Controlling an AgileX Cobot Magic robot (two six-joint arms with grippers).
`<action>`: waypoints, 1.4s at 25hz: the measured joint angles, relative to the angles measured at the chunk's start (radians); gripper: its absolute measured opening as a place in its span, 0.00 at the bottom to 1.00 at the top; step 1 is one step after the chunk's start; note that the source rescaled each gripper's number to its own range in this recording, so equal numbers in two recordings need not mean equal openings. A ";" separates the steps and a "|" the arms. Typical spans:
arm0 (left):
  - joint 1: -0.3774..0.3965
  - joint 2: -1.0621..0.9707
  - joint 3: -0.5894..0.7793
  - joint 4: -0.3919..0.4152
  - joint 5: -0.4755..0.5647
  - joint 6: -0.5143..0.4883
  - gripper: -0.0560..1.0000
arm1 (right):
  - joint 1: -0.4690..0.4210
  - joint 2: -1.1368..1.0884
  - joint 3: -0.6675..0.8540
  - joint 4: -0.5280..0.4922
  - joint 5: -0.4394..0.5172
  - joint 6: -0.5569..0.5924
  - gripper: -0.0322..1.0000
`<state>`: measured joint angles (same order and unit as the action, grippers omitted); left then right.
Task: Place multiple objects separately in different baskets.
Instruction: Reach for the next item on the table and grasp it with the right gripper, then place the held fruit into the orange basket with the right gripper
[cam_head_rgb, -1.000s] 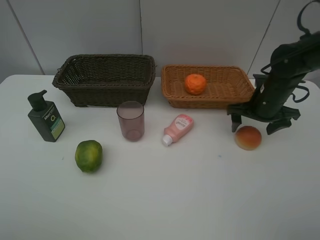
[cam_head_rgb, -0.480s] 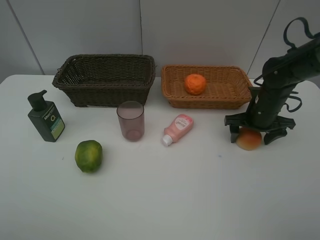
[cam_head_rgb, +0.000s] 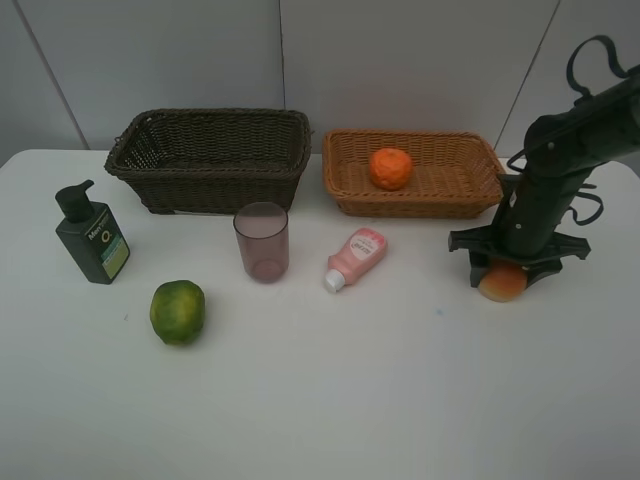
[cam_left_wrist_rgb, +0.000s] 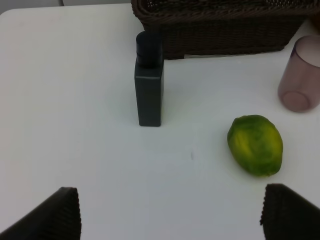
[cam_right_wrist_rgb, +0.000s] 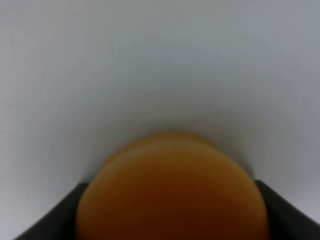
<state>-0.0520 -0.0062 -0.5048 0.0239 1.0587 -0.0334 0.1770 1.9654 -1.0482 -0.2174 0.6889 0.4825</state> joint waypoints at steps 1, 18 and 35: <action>0.000 0.000 0.000 0.000 0.000 0.000 0.94 | 0.000 0.000 0.000 0.000 0.000 0.000 0.21; 0.000 0.000 0.000 0.000 0.000 0.000 0.94 | 0.009 0.001 -0.070 -0.016 0.113 -0.008 0.21; 0.000 0.000 0.000 0.000 0.000 0.000 0.94 | 0.148 0.054 -0.604 0.105 0.525 -0.231 0.21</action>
<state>-0.0520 -0.0062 -0.5048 0.0239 1.0587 -0.0334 0.3246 2.0197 -1.6520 -0.1122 1.2140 0.2512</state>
